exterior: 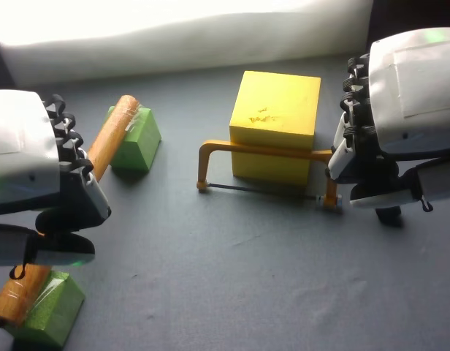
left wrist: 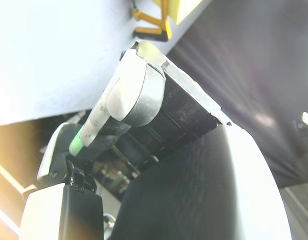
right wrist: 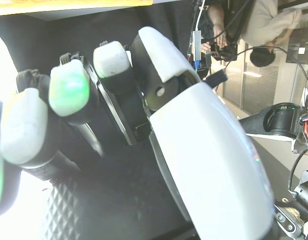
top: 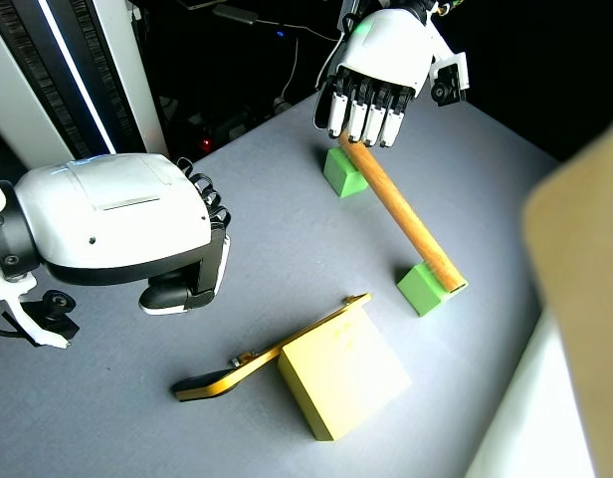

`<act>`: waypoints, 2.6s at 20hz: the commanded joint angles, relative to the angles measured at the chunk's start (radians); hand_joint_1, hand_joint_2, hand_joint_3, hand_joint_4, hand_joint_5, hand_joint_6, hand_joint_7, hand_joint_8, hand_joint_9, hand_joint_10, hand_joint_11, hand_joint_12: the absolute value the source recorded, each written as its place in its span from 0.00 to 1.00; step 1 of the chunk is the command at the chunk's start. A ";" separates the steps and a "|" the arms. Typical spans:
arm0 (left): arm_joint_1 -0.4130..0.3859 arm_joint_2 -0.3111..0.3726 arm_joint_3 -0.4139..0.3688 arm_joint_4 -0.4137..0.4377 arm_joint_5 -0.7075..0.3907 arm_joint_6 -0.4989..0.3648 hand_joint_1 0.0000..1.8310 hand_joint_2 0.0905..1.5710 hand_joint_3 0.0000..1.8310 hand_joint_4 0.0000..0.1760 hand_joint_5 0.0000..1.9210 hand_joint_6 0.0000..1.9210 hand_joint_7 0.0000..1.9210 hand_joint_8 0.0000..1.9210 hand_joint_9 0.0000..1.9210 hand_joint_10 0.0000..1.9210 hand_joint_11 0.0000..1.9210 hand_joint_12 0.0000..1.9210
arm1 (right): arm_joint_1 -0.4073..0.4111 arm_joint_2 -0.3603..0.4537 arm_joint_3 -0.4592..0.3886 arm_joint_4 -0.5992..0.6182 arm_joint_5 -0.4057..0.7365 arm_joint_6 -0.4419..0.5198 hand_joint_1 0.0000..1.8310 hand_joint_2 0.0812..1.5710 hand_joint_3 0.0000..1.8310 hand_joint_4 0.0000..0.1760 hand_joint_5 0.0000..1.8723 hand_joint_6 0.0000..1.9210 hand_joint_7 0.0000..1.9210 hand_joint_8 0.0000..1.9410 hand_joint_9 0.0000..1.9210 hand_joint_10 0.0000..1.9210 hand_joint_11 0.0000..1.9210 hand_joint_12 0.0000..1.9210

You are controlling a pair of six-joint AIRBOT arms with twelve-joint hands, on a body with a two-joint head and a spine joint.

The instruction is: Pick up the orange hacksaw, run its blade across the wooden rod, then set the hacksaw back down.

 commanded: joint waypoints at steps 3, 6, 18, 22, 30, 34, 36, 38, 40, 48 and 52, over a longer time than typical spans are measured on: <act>0.003 0.010 0.007 -0.063 -0.069 0.005 0.00 0.69 0.06 0.00 0.02 0.02 0.01 0.02 0.00 0.01 0.00 0.06 | 0.007 0.006 0.001 0.075 0.023 0.004 0.06 0.65 0.07 0.00 0.05 0.03 0.06 0.03 0.06 0.04 0.00 0.31; 0.007 0.013 0.010 -0.063 -0.071 0.005 0.00 0.73 0.00 0.00 0.03 0.00 0.01 0.00 0.00 0.00 0.00 0.08 | 0.008 0.006 0.001 0.075 0.020 0.005 0.06 0.69 0.00 0.00 0.08 0.00 0.09 0.00 0.08 0.00 0.00 0.32; 0.009 0.026 -0.012 -0.063 0.021 0.005 0.00 0.73 0.00 0.00 0.01 0.00 0.01 0.00 0.00 0.00 0.00 0.10 | -0.010 0.107 0.004 0.450 -0.496 0.437 0.06 0.69 0.00 0.00 0.07 0.00 0.08 0.00 0.08 0.00 0.00 0.30; 0.001 0.042 -0.032 -0.062 0.140 0.004 0.00 0.74 0.00 0.00 0.02 0.00 0.02 0.00 0.01 0.00 0.00 0.09 | -0.134 0.146 0.029 0.703 -0.478 0.504 0.09 0.68 0.00 0.00 0.07 0.00 0.08 0.00 0.09 0.00 0.00 0.31; -0.029 0.117 -0.124 -0.063 0.346 -0.022 0.00 0.74 0.00 0.00 0.03 0.00 0.02 0.00 0.02 0.00 0.00 0.13 | -0.323 0.166 0.033 0.703 -0.408 0.862 0.25 0.62 0.00 0.00 0.03 0.00 0.03 0.00 0.05 0.00 0.00 0.29; -0.044 0.204 -0.206 -0.063 0.377 -0.040 0.00 0.75 0.00 0.00 0.02 0.00 0.02 0.00 0.01 0.00 0.00 0.12 | -0.442 0.129 0.088 0.767 -0.258 0.873 0.40 0.61 0.00 0.00 0.02 0.00 0.01 0.00 0.02 0.00 0.00 0.24; -0.040 0.237 -0.232 -0.062 0.377 -0.040 0.00 0.75 0.00 0.00 0.03 0.00 0.02 0.00 0.01 0.00 0.00 0.12 | -0.479 0.115 0.110 0.798 -0.220 0.869 0.41 0.62 0.00 0.00 0.01 0.00 0.00 0.00 0.01 0.00 0.00 0.23; -0.029 0.286 -0.275 -0.062 0.373 -0.041 0.00 0.76 0.00 0.00 0.03 0.00 0.02 0.00 0.02 0.00 0.00 0.13 | -0.556 0.087 0.143 0.931 -0.141 0.806 0.47 0.62 0.00 0.00 0.03 0.01 0.02 0.00 0.04 0.01 0.00 0.29; 0.002 0.328 -0.314 -0.062 0.356 -0.046 0.00 0.76 0.00 0.00 0.03 0.00 0.02 0.00 0.02 0.00 0.00 0.13 | -0.613 0.060 0.169 1.023 -0.078 0.767 0.48 0.64 0.00 0.00 0.04 0.00 0.03 0.00 0.05 0.00 0.00 0.30; 0.047 0.391 -0.388 -0.031 0.382 -0.063 0.00 0.77 0.00 0.00 0.03 0.00 0.03 0.00 0.02 0.00 0.00 0.11 | -0.704 -0.064 0.220 1.276 -0.002 0.662 0.50 0.65 0.00 0.00 0.05 0.00 0.03 0.00 0.05 0.00 0.00 0.33; 0.088 0.388 -0.408 -0.024 0.469 -0.072 0.00 0.77 0.00 0.00 0.02 0.00 0.02 0.00 0.01 0.00 0.00 0.10 | -0.727 -0.107 0.256 1.323 0.012 0.628 0.52 0.63 0.00 0.00 0.06 0.00 0.03 0.00 0.05 0.00 0.00 0.33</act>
